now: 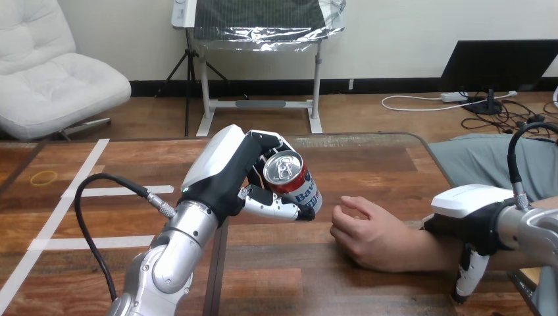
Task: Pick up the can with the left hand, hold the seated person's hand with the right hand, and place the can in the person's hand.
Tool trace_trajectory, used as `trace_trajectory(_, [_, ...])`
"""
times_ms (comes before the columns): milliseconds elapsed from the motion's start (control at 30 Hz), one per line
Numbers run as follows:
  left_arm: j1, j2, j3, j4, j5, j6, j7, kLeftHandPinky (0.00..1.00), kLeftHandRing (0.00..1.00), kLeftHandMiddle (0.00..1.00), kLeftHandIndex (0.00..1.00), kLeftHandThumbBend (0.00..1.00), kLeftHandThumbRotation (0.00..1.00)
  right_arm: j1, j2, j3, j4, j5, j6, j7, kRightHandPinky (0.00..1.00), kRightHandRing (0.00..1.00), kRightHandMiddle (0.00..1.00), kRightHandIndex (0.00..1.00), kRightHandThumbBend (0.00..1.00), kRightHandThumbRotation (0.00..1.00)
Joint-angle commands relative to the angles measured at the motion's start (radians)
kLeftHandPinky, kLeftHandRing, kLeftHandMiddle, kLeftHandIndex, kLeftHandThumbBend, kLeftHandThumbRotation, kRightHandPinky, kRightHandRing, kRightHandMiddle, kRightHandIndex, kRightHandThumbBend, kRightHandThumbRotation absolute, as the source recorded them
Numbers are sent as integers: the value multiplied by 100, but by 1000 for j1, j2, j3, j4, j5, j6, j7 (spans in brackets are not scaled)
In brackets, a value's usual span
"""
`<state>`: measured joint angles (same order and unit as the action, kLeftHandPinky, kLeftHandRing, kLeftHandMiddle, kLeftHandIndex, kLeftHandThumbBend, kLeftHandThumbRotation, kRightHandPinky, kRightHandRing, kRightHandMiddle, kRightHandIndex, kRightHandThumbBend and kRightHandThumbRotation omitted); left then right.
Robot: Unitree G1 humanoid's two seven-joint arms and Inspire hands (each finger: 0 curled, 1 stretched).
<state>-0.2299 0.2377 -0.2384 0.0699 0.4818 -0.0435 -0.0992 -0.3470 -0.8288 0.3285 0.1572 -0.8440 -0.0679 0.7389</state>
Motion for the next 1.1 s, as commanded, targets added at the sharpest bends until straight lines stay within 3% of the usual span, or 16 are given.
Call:
trace_trajectory(0, [-37, 5, 20, -63, -9, -2, 5, 33, 38, 44, 49, 63, 0, -77, 28, 18, 36, -26, 24, -23, 87, 90, 90, 86, 68, 17])
trace_trajectory(433, [-29, 6, 24, -81, -11, 11, -4, 32, 38, 44, 49, 63, 0, -81, 70, 22, 76, -10, 76, -28, 73, 79, 83, 82, 67, 12])
trace_trajectory(1067, [-27, 12, 29, -86, -6, 20, -6, 32, 37, 44, 49, 63, 0, -78, 92, 44, 137, -10, 67, -80, 44, 54, 65, 63, 69, 4])
